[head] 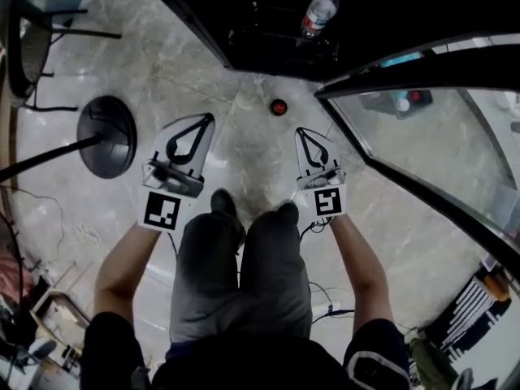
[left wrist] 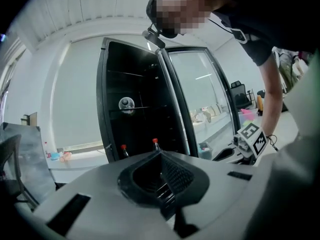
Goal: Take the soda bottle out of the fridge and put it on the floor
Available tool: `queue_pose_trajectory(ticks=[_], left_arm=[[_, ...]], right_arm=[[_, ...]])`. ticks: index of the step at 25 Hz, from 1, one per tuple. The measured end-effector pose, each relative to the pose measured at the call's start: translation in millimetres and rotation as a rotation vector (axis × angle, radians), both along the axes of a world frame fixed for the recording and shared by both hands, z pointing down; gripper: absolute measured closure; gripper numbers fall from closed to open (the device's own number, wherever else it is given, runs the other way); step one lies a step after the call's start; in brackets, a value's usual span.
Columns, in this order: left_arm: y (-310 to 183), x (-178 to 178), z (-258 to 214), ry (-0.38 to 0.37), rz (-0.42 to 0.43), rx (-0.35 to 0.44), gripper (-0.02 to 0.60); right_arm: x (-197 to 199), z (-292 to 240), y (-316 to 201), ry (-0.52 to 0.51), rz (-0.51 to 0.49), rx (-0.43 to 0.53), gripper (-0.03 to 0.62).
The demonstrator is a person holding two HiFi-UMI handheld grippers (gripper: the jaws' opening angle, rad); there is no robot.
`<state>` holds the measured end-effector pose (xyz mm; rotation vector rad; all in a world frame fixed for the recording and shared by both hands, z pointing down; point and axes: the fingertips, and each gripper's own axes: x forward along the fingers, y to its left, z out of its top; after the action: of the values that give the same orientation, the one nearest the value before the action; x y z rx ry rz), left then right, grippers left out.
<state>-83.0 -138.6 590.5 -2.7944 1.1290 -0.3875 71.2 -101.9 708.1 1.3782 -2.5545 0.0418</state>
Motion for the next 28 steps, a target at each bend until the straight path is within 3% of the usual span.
queue_pose_trajectory(ticks=[14, 28], left_arm=[[2.3, -4.6, -227.2, 0.044, -0.076, 0.023, 0.558], [19.2, -12.4, -398.3, 0.111, -0.195, 0.012, 0.558]], right_arm=[[5.4, -254.8, 12.0, -0.003, 0.047, 0.003, 0.576], [26.2, -477.3, 13.3, -0.055, 0.100, 0.092, 0.576]])
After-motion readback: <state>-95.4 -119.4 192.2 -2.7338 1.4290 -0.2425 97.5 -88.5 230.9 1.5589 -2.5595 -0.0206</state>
